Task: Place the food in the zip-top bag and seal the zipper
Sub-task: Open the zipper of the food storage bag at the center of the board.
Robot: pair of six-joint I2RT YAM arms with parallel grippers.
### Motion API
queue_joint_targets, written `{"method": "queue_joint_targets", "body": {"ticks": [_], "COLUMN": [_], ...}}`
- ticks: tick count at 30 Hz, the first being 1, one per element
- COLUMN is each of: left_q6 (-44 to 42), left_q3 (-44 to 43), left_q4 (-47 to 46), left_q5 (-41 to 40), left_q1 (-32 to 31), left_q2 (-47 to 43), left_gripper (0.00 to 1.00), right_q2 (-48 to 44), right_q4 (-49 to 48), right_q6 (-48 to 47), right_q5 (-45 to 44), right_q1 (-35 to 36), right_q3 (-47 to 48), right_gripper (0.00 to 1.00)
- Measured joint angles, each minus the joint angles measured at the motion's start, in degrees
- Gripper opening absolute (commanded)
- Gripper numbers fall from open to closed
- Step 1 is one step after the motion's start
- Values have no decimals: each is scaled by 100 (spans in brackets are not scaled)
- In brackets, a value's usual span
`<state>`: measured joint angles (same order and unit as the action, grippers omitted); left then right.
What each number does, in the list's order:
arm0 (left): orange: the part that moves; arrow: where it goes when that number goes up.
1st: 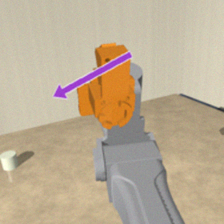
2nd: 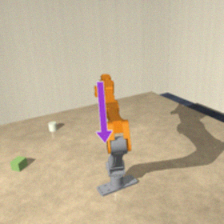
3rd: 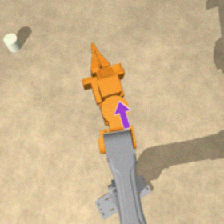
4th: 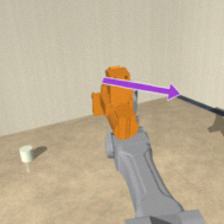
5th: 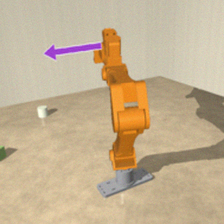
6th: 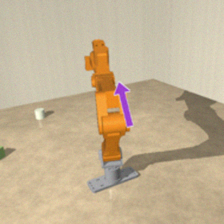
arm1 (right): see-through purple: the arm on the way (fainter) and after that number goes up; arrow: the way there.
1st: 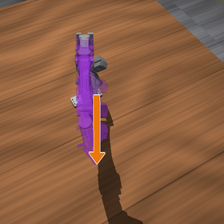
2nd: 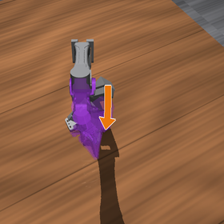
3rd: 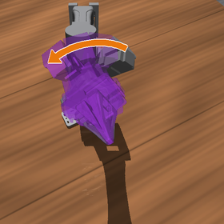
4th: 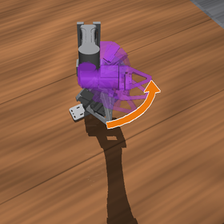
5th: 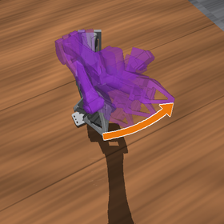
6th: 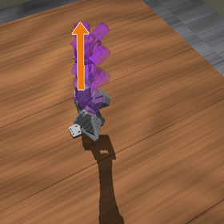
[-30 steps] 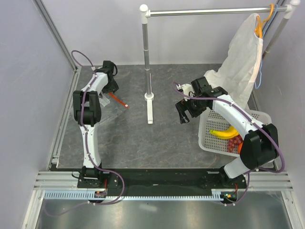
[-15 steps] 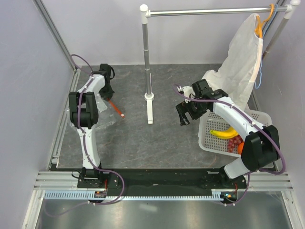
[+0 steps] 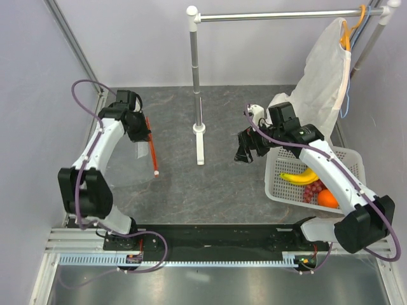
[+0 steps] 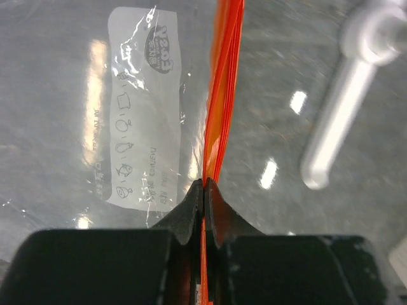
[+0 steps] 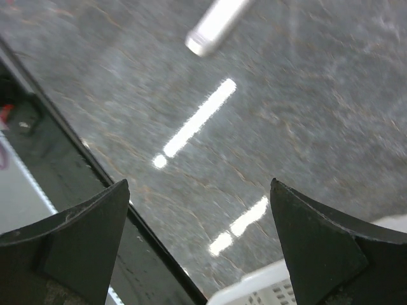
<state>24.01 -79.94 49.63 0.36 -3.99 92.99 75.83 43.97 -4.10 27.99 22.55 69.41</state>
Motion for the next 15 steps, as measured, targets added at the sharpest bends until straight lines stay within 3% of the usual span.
{"method": "queue_joint_targets", "body": {"ticks": [7,15], "left_q6": [-11,404], "left_q3": [544,1110], "left_q4": [9,-452], "left_q5": [1556,2771], "left_q1": [-376,-686], "left_q2": [-1161,-1808], "left_gripper": [2,2], "right_q2": [-339,-446], "right_q4": [-1036,-3121], "right_q6": [1038,2994], "right_q5": [841,533], "right_q1": [59,1075], "right_q3": [-37,-686], "right_gripper": [97,82]}}
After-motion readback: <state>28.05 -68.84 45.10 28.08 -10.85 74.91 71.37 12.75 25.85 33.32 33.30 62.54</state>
